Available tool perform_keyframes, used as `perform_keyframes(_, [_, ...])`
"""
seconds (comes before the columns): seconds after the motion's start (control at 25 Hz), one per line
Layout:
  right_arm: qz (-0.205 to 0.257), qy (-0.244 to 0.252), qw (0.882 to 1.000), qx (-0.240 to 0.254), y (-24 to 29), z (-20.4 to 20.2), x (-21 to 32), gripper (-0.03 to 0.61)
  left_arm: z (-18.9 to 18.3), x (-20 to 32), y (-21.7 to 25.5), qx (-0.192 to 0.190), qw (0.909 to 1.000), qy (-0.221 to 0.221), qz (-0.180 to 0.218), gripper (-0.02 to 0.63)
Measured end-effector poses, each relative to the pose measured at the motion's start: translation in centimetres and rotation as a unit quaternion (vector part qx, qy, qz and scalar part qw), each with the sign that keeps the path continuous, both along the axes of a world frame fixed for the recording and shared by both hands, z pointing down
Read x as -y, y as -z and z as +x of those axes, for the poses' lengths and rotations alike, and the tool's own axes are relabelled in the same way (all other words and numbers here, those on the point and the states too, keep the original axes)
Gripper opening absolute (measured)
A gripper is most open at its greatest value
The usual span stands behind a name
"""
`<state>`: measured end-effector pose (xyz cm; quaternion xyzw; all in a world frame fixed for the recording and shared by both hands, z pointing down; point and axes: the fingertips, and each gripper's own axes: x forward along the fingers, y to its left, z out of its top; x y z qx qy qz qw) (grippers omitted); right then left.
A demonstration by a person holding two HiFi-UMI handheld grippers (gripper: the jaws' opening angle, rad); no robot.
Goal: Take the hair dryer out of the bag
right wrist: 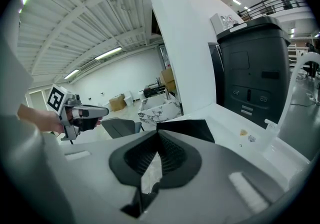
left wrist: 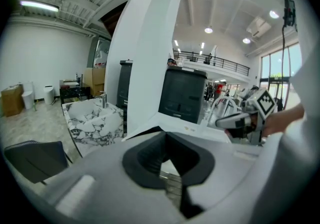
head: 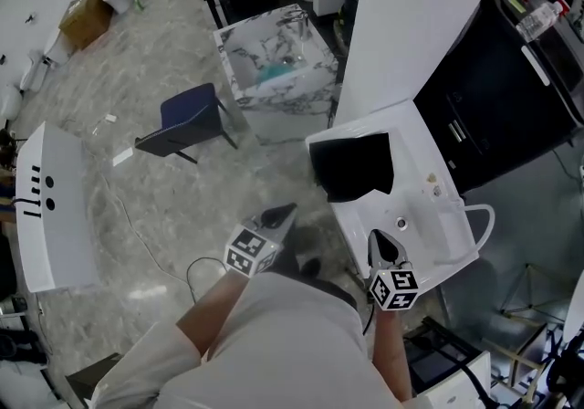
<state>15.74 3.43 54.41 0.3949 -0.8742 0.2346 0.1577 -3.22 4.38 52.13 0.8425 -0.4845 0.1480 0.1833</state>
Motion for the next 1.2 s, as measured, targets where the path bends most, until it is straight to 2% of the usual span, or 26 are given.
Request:
perform_keyframes(0.36, [-0.007,-0.041,0.999,0.000,-0.2,-1.1,4.1,0.005,-0.1,5.7,-0.3,0.001,0.9986,-0.052,-0.008,-0.002])
perform_keyframes(0.6, [-0.028,-0.069,0.997,-0.001,-1.6,-2.2,6.8,0.005,-0.9,9.1,-1.1,-0.003,0.9963,-0.084,-0.021,-0.002])
perform_keyframes(1.2, [-0.102,-0.060,0.993,-0.016,-6.8,-8.1,11.3,0.006,-2.7,15.5,-4.8,-0.012,0.9846,-0.158,-0.072,-0.002])
